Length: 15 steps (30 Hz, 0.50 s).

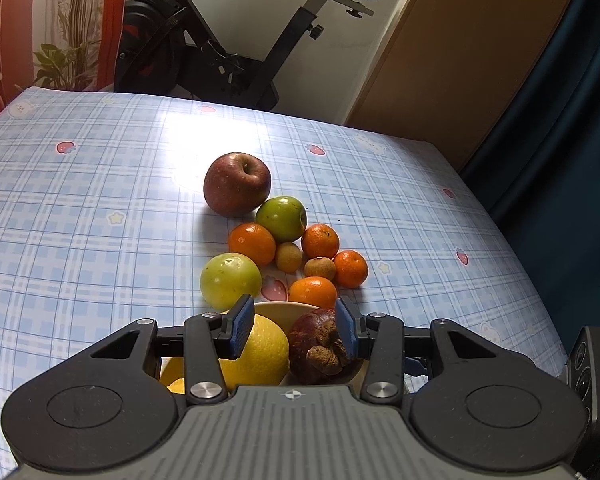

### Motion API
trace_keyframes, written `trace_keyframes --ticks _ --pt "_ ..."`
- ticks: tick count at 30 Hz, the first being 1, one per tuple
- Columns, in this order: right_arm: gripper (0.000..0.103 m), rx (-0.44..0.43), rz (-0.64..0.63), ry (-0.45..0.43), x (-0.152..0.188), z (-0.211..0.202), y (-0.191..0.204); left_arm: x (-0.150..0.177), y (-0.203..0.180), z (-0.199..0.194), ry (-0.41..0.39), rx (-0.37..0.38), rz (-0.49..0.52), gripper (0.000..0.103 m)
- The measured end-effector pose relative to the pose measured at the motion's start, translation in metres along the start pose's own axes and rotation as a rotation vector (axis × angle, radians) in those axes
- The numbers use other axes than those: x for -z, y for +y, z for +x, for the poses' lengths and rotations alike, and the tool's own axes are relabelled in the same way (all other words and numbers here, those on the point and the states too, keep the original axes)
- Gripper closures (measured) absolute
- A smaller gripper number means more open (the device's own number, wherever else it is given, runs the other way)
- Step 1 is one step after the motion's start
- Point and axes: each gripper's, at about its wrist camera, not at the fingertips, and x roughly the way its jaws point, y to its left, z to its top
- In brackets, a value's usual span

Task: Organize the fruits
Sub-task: 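Lower the mangosteen into the bowl beside the oranges and open the left gripper, then grasp a tangerine with the left gripper while the right gripper grasps another tangerine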

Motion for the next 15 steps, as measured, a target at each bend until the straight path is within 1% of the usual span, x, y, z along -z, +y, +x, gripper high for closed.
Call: trace_keyframes --ticks 6,9,15 --pt "0.05 -0.002 -0.001 0.009 -0.003 -0.005 0.001 -0.004 0.008 -0.007 -0.014 -0.031 -0.02 0.057" --pt "0.05 -0.018 0.008 0.0 -0.004 -0.011 0.001 -0.008 0.011 -0.013 -0.028 -0.046 -0.028 0.057" --pt "0.05 -0.017 0.003 -0.035 -0.007 -0.026 0.001 -0.014 0.009 -0.021 -0.053 -0.071 -0.021 0.057"
